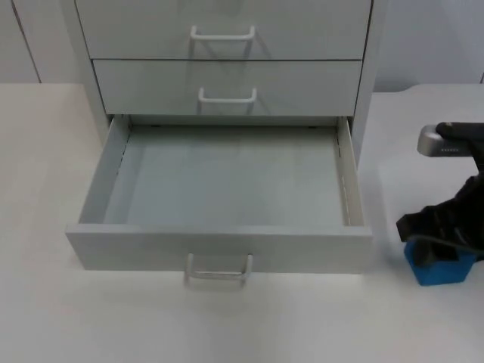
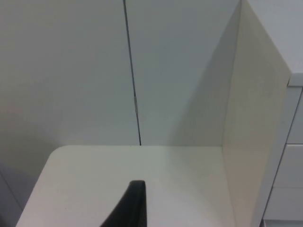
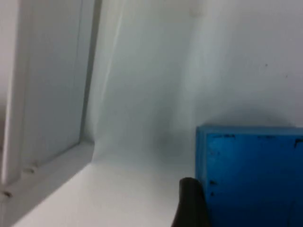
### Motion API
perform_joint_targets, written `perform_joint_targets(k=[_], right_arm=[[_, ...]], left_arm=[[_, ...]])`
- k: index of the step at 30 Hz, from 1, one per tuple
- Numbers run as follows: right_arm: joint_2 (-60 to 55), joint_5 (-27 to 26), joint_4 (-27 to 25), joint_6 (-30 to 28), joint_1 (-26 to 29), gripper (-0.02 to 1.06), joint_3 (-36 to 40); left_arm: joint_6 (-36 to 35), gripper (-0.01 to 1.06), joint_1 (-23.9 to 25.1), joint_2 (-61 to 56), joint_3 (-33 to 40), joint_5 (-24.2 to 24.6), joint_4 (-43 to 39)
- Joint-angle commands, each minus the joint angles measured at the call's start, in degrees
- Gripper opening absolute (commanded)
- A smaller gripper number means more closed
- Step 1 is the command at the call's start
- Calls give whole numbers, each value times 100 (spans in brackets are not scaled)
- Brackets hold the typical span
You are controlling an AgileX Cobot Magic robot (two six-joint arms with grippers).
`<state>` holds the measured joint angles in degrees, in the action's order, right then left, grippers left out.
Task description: Open the drawer with the left hand, place the block into the drawer with the right hand, then close the drawer with the left hand.
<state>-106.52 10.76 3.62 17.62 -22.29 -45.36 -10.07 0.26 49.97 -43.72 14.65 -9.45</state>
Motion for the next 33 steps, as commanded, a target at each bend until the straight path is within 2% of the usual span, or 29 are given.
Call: perform_joint_targets(k=[1, 7, 15, 20, 25, 28, 33], right_arm=[[55, 228, 12, 36, -27, 0, -146], [490, 726, 57, -217, -27, 0, -403], [1656, 2092, 79, -566, -27, 0, -1118], [2087, 2300, 79, -713, -114, 0, -1165], [2517, 2306, 94, -1108, -645, 0, -1165], [2627, 1983, 245, -1169, -1103, 0, -1179], [2573, 1402, 220, -1258, -1474, 0, -1252]], left_arm=[[-8, 105, -26, -1, 1, -36, -42], [-8, 105, -26, -1, 1, -25, -42], [-8, 105, -26, -1, 1, -25, -42], [-8, 105, -26, -1, 1, -36, -99], [-8, 105, -26, -1, 1, -36, -189], [-8, 105, -26, -1, 1, -36, -189], [-8, 105, -26, -1, 1, -36, -189]])
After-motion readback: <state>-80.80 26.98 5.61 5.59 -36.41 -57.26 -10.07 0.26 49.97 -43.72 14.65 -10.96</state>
